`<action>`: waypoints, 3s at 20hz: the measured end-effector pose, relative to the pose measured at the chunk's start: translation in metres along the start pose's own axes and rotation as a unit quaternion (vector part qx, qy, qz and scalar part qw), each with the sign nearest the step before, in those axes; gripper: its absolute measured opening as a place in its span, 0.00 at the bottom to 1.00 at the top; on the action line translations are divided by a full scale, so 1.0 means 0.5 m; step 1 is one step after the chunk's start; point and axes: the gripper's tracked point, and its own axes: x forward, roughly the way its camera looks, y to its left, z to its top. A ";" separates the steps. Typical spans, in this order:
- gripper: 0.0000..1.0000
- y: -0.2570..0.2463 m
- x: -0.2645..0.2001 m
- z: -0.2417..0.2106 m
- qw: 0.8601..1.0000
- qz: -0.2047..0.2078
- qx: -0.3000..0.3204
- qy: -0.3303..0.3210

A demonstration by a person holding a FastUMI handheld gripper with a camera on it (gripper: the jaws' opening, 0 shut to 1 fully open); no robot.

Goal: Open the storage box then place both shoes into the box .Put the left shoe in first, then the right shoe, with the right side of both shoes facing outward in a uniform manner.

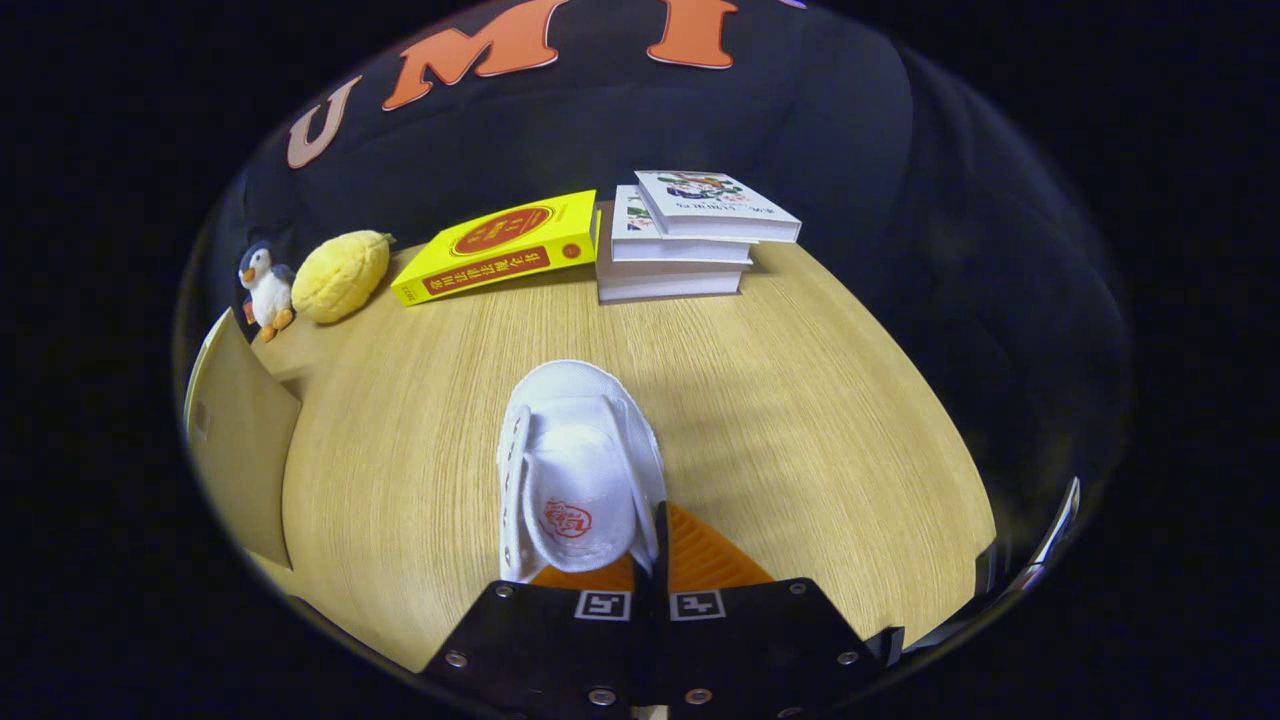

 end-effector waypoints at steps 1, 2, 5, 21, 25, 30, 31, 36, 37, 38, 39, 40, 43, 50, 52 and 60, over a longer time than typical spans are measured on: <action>0.00 0.007 -0.008 0.005 1.000 0.001 0.001 -0.003; 0.00 0.015 -0.017 0.005 1.000 0.003 0.005 0.002; 0.00 0.046 -0.047 0.017 1.000 0.006 0.010 0.002; 0.00 0.436 -0.290 0.133 0.997 0.050 0.040 -0.034; 0.00 0.541 -0.342 0.157 0.996 0.061 0.059 -0.036; 0.00 0.649 -0.389 0.179 0.995 0.067 0.065 -0.039; 0.00 0.671 -0.393 0.180 0.995 0.069 0.063 -0.039; 0.00 0.763 -0.377 0.166 0.996 0.061 0.057 -0.027; 0.00 0.777 -0.370 0.160 0.996 0.061 0.057 -0.022; 0.00 0.790 -0.361 0.153 0.997 0.056 0.056 -0.018; 0.00 0.797 -0.354 0.147 0.997 0.047 0.051 -0.015; 0.00 0.800 -0.346 0.142 0.998 0.035 0.047 -0.013; 0.00 0.810 -0.320 0.123 0.999 0.014 0.038 -0.001; 0.23 0.838 -0.337 0.128 1.000 0.020 0.023 -0.007; 0.47 0.817 -0.366 0.174 0.999 0.000 -0.006 -0.048; 0.98 0.757 -0.452 0.237 0.993 0.016 -0.003 -0.113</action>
